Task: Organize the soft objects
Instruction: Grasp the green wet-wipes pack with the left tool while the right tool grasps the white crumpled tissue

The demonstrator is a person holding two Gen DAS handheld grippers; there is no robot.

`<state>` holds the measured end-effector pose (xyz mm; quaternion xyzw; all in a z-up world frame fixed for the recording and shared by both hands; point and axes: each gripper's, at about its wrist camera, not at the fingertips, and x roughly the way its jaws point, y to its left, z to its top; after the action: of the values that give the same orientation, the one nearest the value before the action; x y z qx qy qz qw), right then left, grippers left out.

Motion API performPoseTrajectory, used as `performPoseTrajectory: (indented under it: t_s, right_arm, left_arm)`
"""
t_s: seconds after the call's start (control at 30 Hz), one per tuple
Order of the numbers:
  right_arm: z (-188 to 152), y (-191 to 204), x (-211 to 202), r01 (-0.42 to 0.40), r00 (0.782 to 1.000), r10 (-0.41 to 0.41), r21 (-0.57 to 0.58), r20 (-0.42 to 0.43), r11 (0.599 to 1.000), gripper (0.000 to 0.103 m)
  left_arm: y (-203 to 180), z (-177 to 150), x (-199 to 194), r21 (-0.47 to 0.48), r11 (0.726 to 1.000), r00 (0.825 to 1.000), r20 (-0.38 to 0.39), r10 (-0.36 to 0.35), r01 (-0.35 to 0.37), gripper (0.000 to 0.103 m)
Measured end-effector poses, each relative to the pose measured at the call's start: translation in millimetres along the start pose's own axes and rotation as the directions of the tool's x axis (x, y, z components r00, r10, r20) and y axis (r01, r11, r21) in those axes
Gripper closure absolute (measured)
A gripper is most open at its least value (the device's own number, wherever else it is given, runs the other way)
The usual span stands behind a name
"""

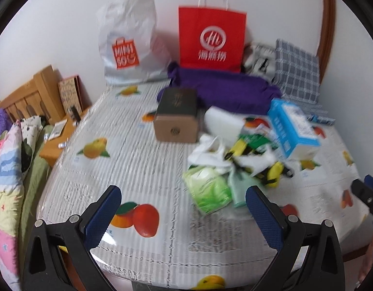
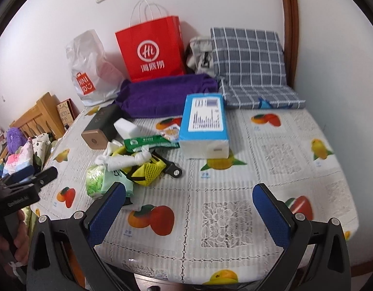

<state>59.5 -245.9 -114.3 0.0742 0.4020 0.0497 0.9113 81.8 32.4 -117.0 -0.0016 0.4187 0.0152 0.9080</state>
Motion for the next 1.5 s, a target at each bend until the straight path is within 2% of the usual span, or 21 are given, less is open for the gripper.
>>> performPoseTrajectory:
  t_s: [0.17,0.4,0.57,0.67,0.83,0.87,0.93,0.97,1.0,1.13,1.27,1.43,1.5]
  right_arm:
    - [-5,0,24,0.000,0.999,0.000,-0.004,-0.037,1.000,0.000]
    - [-11,-1,52,-0.001,0.996,0.001,-0.005,-0.091,1.000,0.000]
    - [-13,-2,64,0.007,0.993,-0.009,-0.017,-0.114,1.000,0.000]
    - [-14,-2,69,0.004,0.992,-0.006,-0.021,-0.123,1.000,0.000]
    - [-15,0,77,-0.005,0.990,0.000,-0.036,-0.138,0.999,0.000]
    - [-16,1,78,-0.007,0.990,0.002,-0.037,-0.141,0.999,0.000]
    - [-15,5,82,-0.018,0.989,0.012,-0.043,-0.147,0.999,0.000]
    - [-14,8,84,-0.030,0.989,0.023,-0.047,-0.149,0.998,0.000]
    - [-14,9,84,-0.039,0.988,0.032,-0.049,-0.149,0.998,0.001]
    - [-8,25,89,-0.103,0.984,0.090,-0.082,-0.152,0.991,0.009]
    - [3,43,96,-0.131,0.984,0.116,-0.111,-0.132,0.985,0.013]
    - [25,51,116,-0.160,0.978,0.152,-0.044,-0.145,0.986,0.029]
    - [32,53,124,-0.171,0.974,0.165,-0.022,-0.153,0.985,0.030]
  left_arm:
    - [5,-11,35,0.009,1.000,0.998,-0.068,0.000,0.000,0.000]
    - [-14,-30,74,0.126,0.992,0.989,-0.147,0.001,0.018,0.000]
    - [-24,-32,87,0.132,0.990,0.990,-0.137,-0.033,0.052,0.000]
    - [-28,-32,95,0.144,0.989,0.993,-0.116,-0.018,0.035,0.000]
    - [-24,-28,100,0.109,0.992,0.996,-0.071,-0.052,0.060,0.000]
    - [-23,-27,101,0.102,0.992,0.996,-0.068,-0.061,0.068,0.003]
    - [-20,-25,103,0.092,0.991,0.994,-0.066,-0.089,0.095,0.015]
    - [-18,-24,104,0.085,0.991,0.993,-0.067,-0.098,0.104,0.026]
    - [-17,-24,103,0.083,0.991,0.993,-0.064,-0.101,0.106,0.030]
    - [-12,-21,102,0.111,0.987,0.993,-0.060,-0.106,0.112,0.033]
    - [7,-16,104,0.069,0.993,0.994,-0.067,-0.090,0.095,0.033]
    - [31,-11,108,0.032,0.996,0.993,-0.083,-0.079,0.082,0.033]
    - [37,-11,109,0.016,0.995,0.992,-0.083,-0.092,0.094,0.033]
